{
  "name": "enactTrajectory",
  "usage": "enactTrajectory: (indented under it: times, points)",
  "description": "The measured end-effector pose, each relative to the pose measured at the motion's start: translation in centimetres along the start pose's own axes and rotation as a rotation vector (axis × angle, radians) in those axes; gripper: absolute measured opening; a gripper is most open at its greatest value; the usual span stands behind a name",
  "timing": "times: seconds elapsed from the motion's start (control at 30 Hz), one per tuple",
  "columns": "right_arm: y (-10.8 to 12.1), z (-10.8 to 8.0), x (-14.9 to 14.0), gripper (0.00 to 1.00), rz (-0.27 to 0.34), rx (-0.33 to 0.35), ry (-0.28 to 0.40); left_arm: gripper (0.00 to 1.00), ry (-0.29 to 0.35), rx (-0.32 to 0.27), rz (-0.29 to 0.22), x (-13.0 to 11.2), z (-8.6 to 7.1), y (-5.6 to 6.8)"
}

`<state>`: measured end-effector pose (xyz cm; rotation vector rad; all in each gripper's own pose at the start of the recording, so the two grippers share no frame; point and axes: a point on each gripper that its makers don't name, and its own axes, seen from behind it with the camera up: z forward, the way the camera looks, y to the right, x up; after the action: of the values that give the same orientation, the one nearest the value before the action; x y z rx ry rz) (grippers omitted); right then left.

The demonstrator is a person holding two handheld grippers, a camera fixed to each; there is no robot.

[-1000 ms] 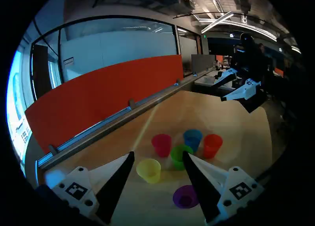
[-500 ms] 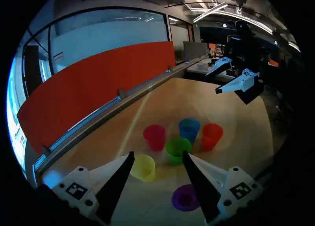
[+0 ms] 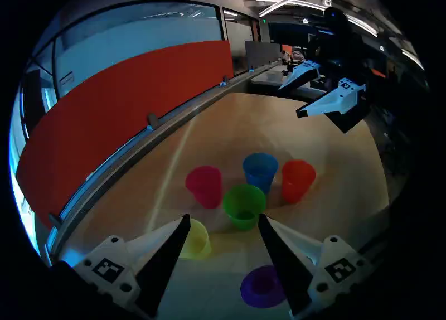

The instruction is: Pour water

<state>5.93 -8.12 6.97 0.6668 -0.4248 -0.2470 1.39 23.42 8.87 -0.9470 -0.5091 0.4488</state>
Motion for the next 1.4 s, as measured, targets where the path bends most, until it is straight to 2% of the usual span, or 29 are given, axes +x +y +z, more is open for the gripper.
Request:
enactTrajectory:
  times: [0.57, 0.87, 1.4]
  points:
    - [0.0, 0.5, -0.8, 0.99, 0.001, 0.015, -0.005, 0.90, -0.114, -0.097, 0.073, -0.6, 4.7, 2.8]
    - [0.4, 0.7, -1.4, 1.00, 0.009, 0.018, -0.002, 0.90, -0.181, -0.126, 0.100, -1.1, 6.4, 3.6]
    - [1.1, 1.0, -2.3, 0.99, 0.019, 0.018, -0.005, 0.90, -0.268, -0.148, 0.133, -2.4, 8.6, 3.9]
